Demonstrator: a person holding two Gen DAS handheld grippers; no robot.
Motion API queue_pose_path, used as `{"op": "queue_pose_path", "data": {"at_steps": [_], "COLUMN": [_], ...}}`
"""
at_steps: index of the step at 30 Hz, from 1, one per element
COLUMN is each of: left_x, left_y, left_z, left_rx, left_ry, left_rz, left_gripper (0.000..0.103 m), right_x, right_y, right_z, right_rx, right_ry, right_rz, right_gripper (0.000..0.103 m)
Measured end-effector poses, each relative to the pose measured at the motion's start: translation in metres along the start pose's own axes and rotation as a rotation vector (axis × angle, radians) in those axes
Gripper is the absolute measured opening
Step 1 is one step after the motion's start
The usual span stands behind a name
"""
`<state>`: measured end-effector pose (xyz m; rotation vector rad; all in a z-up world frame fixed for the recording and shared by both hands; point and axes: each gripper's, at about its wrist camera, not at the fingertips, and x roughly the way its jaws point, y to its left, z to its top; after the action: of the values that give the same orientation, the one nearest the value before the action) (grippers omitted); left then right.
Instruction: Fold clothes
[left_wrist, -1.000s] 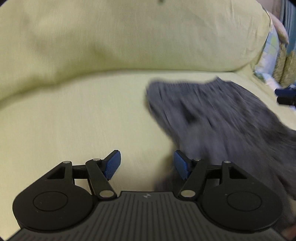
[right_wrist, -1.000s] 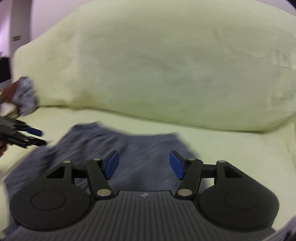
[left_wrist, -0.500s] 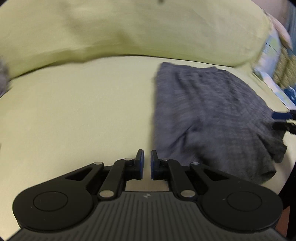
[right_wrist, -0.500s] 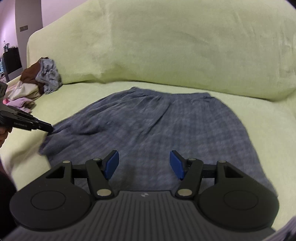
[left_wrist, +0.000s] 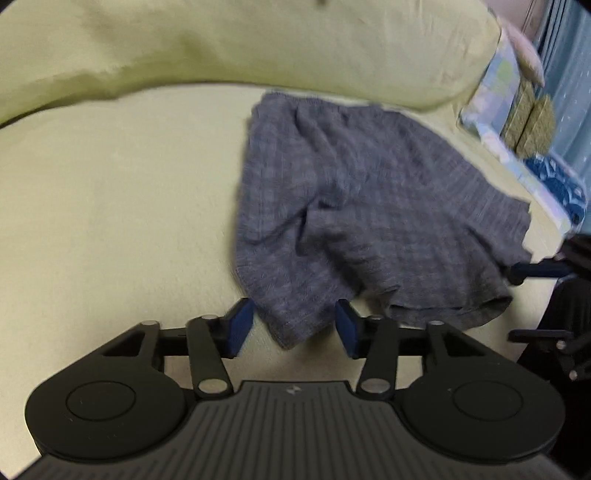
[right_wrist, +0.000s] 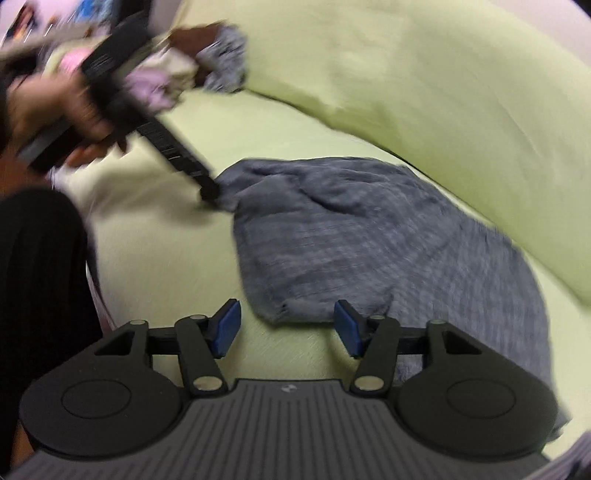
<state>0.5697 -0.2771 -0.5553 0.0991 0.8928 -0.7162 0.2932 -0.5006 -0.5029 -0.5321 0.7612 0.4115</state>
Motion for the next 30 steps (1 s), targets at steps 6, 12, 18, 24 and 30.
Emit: {"op": "queue_pose_path", "data": {"at_steps": [6, 12, 18, 24, 30], "left_x": [-0.016, -0.036, -0.041, -0.039, -0.049], "left_y": [-0.004, 0.011, 0.018, 0.025, 0.022], "left_z": [-0.003, -0.014, -0.014, -0.012, -0.019], "left_rx": [0.059, 0.024, 0.027, 0.027, 0.041], "left_ry": [-0.012, -0.031, -0.037, -0.028, -0.021], "left_rz": [0.027, 0.04, 0.034, 0.016, 0.038], "left_gripper": [0.003, 0.002, 0.002, 0.002, 0.003], "right_x": [0.004, 0.008, 0.021, 0.025, 0.002], "right_y": [0.011, 0.007, 0.002, 0.003, -0.004], "right_z": [0.011, 0.019, 0.005, 0.003, -0.01], "right_rx": [-0.099, -0.01, -0.003, -0.069, -0.031], "right_ry": [0.016, 0.038, 0.117, 0.106, 0.105], "right_rz": [-0.062, -0.071, -0.103, -0.142, -0.111], "right_gripper": [0.047, 0.045, 0.03, 0.003, 0.001]}}
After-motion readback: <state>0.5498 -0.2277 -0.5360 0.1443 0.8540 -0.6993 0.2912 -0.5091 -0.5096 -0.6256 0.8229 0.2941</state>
